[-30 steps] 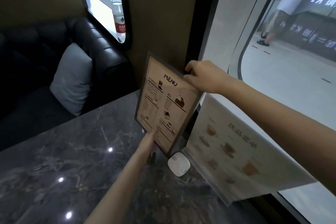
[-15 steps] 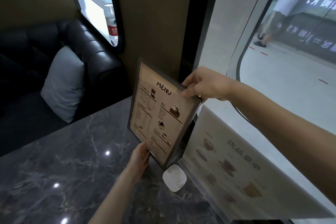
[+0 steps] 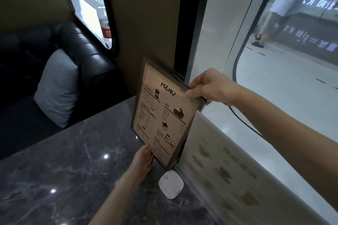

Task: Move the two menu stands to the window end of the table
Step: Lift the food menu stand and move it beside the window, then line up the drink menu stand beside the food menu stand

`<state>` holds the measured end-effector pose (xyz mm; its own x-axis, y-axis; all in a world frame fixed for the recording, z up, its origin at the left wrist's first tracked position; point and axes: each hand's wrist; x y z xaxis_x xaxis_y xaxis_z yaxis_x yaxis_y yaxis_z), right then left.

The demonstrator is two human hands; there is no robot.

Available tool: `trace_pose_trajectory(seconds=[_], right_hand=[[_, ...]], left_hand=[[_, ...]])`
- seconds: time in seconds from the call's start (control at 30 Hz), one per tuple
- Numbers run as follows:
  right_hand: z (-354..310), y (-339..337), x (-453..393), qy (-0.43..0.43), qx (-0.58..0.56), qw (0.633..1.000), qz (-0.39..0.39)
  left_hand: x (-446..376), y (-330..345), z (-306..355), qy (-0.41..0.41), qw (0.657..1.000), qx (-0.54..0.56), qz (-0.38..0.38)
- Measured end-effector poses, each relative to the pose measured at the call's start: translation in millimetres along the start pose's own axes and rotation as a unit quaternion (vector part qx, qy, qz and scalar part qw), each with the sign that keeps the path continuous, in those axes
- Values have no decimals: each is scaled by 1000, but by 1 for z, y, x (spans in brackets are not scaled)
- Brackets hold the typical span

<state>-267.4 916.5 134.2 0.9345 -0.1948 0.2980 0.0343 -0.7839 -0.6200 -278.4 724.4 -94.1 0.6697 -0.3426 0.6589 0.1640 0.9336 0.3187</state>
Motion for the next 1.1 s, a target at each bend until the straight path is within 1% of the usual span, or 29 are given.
trace_pose_trajectory(seconds=[0.2,0.37,0.57,0.73,0.83,0.97,1.1], right_hand=[[1,-1,-1,-11,13,1000,-1],[2,-1,-2,-7,17,1000,0],[2,-2,0,-24,29,999,-1],[5,-2,2,-24,15,1000,1],[6,-2,4,-21,5,1000,2],[8,0,9,-22,11,1000,20],[16,-2,26,-32,41,998,18]], left_hand=[[1,3,-2,20,999,-31,-37],[-1,3,-4,16,997,-53,-47],[-2,5,-7,6,997,-56,-46],[1,11,-5,14,996,-66,-49],[4,12,-4,20,996,-80,-36],[-1,4,-10,32,990,-135,-8],[10,9,-4,94,977,-188,43]])
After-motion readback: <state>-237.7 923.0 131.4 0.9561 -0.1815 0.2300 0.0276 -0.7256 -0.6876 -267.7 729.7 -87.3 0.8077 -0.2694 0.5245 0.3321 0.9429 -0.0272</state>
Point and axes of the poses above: each hand's wrist, its own x-axis away from the middle knuckle, its own y-axis out of the palm, z = x × y, and after that the axes turned 5 degrees about y, right-handed
